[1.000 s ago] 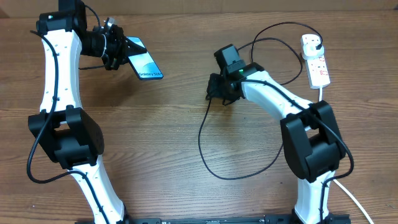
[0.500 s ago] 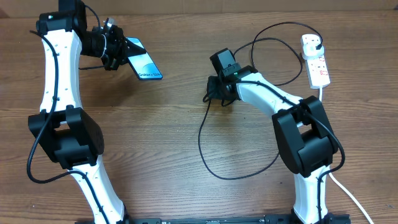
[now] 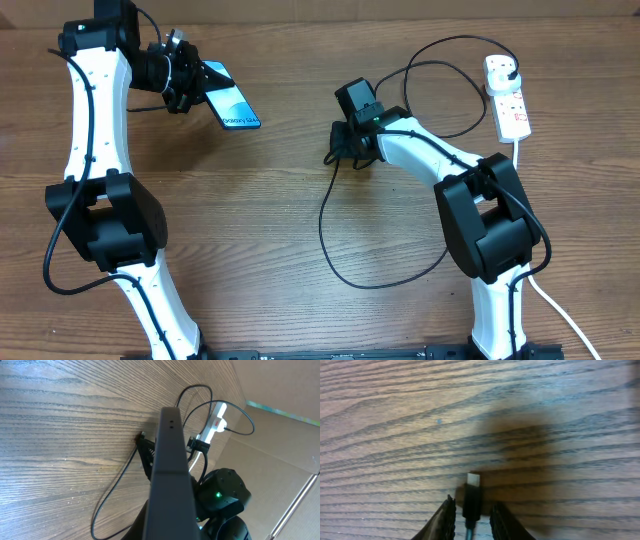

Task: Plug charger to phone and switch on socket
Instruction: 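Lower the right gripper and close it on the cable connector, then lift the cable with the right gripper toward the phone held upright by left, then bring the connector to the phone's bottom port with the right gripper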

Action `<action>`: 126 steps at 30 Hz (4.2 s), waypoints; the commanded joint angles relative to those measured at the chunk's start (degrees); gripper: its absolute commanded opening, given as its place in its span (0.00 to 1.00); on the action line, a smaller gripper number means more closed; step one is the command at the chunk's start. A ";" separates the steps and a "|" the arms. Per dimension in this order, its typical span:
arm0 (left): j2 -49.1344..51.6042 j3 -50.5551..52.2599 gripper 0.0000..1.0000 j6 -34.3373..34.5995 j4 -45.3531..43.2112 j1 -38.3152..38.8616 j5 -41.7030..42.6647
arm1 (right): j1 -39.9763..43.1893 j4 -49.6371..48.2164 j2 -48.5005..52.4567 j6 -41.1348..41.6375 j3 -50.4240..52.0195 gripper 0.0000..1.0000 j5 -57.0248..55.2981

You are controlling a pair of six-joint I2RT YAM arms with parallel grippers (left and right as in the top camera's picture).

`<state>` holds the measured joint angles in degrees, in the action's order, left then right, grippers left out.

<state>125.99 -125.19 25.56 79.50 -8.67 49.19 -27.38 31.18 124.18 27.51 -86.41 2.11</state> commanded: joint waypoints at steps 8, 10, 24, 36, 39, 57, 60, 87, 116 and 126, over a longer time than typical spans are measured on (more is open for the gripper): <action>-0.48 -0.04 0.04 0.63 -0.11 0.46 1.36 | -0.72 2.73 2.84 5.11 -0.92 0.11 -0.79; -0.48 -0.04 0.04 0.63 -0.09 0.46 1.36 | -0.61 2.75 2.84 5.77 -0.92 0.04 -1.01; -0.48 -0.04 0.04 0.68 -0.20 0.46 1.40 | 1.31 5.53 -4.74 2.36 -1.11 0.04 2.51; -0.48 -0.04 0.04 0.85 -0.48 0.46 1.40 | -3.39 11.26 -4.44 6.03 -0.98 0.04 -9.11; -0.48 -0.04 0.04 0.85 -0.46 0.46 1.40 | -4.59 11.61 -3.13 7.28 -0.98 0.04 -10.27; -0.48 -0.07 0.04 0.83 -0.42 0.46 1.40 | -4.76 15.72 2.45 16.09 -0.98 0.04 -2.80; -0.48 -0.04 0.04 0.81 -0.31 0.46 1.38 | -4.28 15.80 3.69 16.06 -0.98 0.05 0.42; -0.48 -0.04 0.04 -11.34 -1.51 0.46 9.66 | -2.82 15.91 -11.08 -5.03 -6.03 0.04 20.46; -0.48 -0.07 0.04 -12.26 -14.95 2.34 38.21 | 2.86 12.52 -19.23 -20.65 -5.68 0.04 68.72; -0.48 -0.04 0.04 -12.28 -15.04 3.39 39.36 | 2.84 10.43 -19.17 -18.67 -5.68 0.04 68.72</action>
<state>125.99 -125.14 13.19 64.66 -5.58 85.17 -24.47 42.02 104.77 7.92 -91.81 69.63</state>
